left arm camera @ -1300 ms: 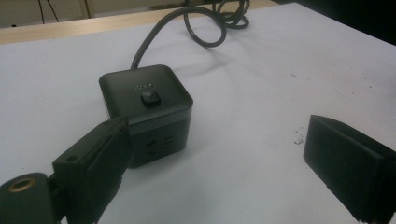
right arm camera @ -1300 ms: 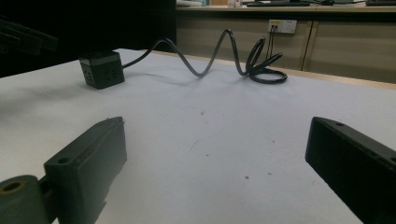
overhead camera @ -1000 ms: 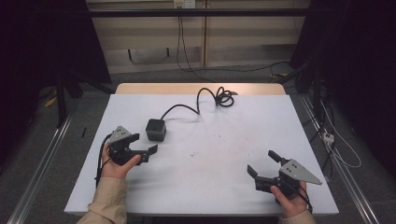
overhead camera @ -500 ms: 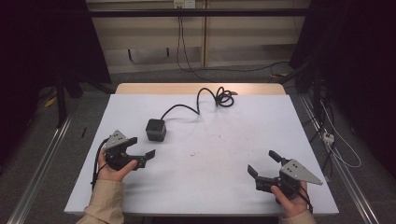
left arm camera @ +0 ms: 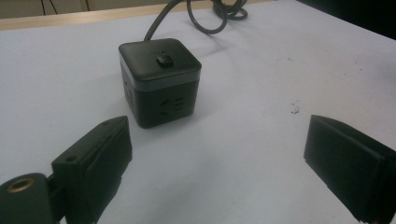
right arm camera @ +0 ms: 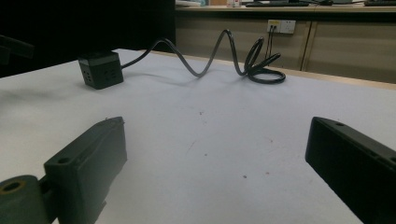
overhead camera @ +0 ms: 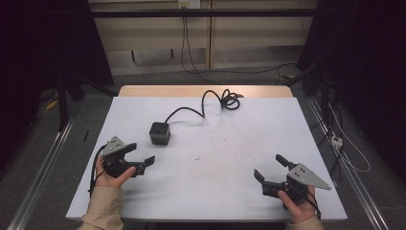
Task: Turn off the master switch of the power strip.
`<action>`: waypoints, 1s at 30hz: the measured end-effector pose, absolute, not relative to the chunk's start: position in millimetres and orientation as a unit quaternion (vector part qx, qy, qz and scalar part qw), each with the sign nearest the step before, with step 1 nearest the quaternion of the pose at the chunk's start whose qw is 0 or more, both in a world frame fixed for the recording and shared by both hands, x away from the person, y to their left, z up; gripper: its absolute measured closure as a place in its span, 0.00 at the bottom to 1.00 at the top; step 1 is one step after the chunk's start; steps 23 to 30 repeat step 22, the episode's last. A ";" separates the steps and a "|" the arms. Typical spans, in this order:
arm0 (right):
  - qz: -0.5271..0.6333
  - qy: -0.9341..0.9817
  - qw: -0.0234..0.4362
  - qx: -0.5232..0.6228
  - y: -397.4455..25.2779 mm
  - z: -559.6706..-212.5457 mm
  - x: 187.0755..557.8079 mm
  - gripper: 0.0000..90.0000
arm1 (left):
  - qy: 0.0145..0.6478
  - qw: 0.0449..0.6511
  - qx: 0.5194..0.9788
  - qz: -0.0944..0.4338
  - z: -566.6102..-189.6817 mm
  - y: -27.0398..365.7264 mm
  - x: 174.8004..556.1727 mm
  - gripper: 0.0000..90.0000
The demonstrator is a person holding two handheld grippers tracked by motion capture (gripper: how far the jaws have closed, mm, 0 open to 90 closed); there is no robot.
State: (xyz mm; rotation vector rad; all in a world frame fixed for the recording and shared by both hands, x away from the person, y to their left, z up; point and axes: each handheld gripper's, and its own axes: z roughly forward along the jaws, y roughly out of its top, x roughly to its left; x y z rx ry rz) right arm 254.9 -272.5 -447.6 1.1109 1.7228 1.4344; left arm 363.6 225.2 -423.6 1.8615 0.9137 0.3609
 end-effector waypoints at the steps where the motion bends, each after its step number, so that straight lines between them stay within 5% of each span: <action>1: 0.544 0.654 0.314 0.422 -272.5 -447.5 254.9 0.05 | 0.377 0.497 0.768 0.149 -423.7 226.1 363.3 0.08; 30: 0.541 0.657 0.315 0.420 -271.9 -448.8 255.6 0.05 | 0.385 0.488 0.768 0.155 -431.8 242.6 356.8 0.07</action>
